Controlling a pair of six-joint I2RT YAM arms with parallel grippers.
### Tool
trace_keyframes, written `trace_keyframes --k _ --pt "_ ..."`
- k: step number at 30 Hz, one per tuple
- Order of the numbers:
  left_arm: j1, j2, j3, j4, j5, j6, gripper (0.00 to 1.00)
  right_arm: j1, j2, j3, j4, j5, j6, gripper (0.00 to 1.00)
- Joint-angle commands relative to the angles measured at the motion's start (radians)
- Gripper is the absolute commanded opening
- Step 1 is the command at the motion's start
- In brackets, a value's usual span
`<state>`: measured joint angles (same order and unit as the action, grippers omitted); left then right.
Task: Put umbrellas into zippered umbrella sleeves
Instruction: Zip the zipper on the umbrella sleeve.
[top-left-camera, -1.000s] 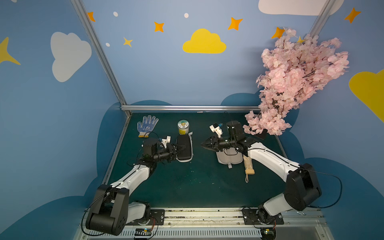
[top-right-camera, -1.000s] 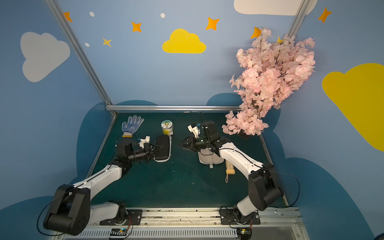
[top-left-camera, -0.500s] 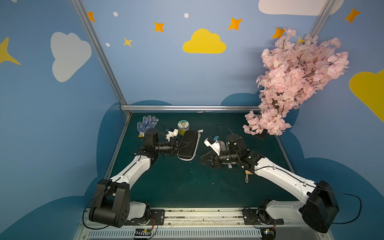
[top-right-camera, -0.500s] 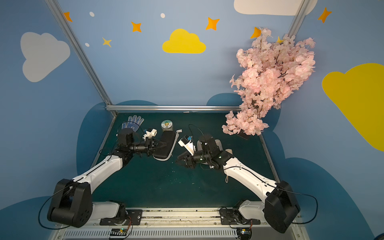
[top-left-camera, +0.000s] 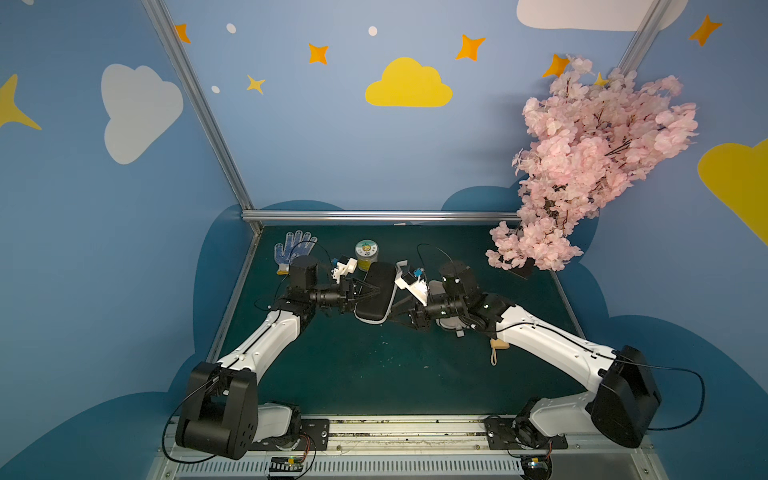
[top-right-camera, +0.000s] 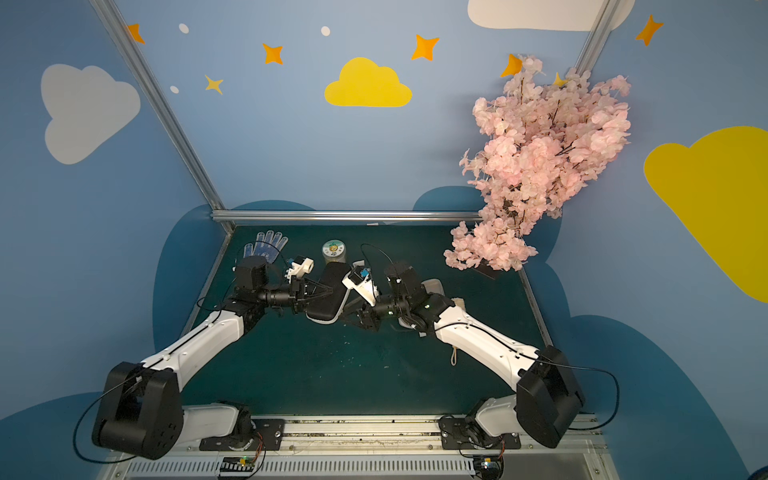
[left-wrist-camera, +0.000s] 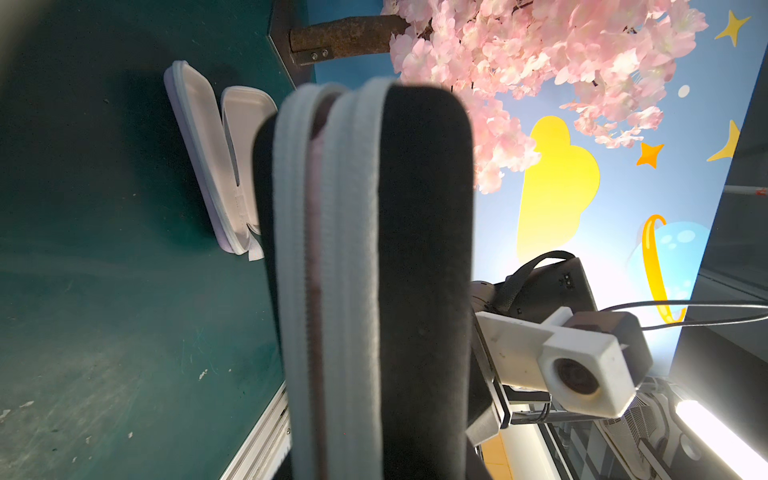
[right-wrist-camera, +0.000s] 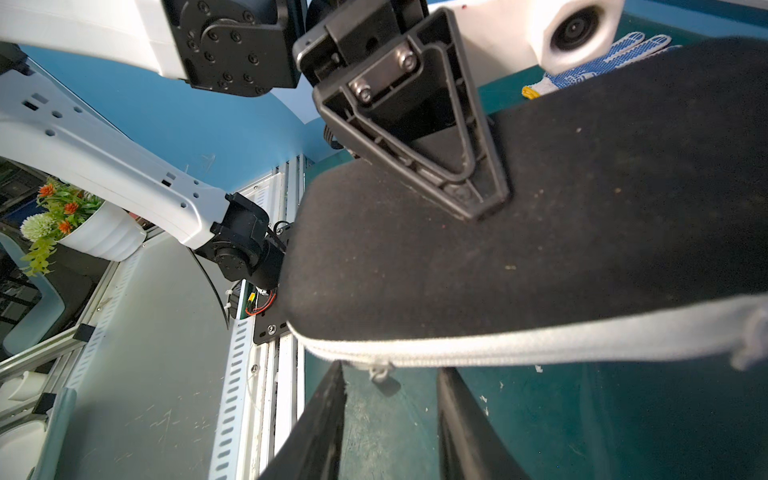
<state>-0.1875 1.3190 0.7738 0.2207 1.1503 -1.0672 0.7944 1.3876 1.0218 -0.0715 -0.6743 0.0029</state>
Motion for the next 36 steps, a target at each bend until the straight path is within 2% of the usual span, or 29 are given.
trace_keyframes --k 1,8,20,27,29,36 --pt "-0.009 -0.024 0.009 0.034 0.034 0.015 0.26 0.014 0.016 0.034 0.033 -0.017 -0.013 0.36" --pt "-0.012 -0.027 0.002 0.026 0.026 0.025 0.25 0.016 0.024 0.047 0.040 -0.003 0.008 0.26" --pt "0.015 -0.015 0.017 0.039 -0.056 0.036 0.19 0.030 0.002 0.023 0.004 0.077 0.002 0.00" --pt "0.034 0.000 0.045 0.050 -0.123 0.045 0.09 0.079 -0.022 0.024 -0.083 0.187 -0.097 0.00" --pt "0.036 0.000 0.038 0.067 -0.176 0.046 0.03 0.109 -0.019 0.030 -0.105 0.252 -0.132 0.00" --pt "0.037 -0.017 0.016 0.077 -0.415 -0.013 0.03 0.198 -0.003 0.040 -0.105 0.467 -0.185 0.00"
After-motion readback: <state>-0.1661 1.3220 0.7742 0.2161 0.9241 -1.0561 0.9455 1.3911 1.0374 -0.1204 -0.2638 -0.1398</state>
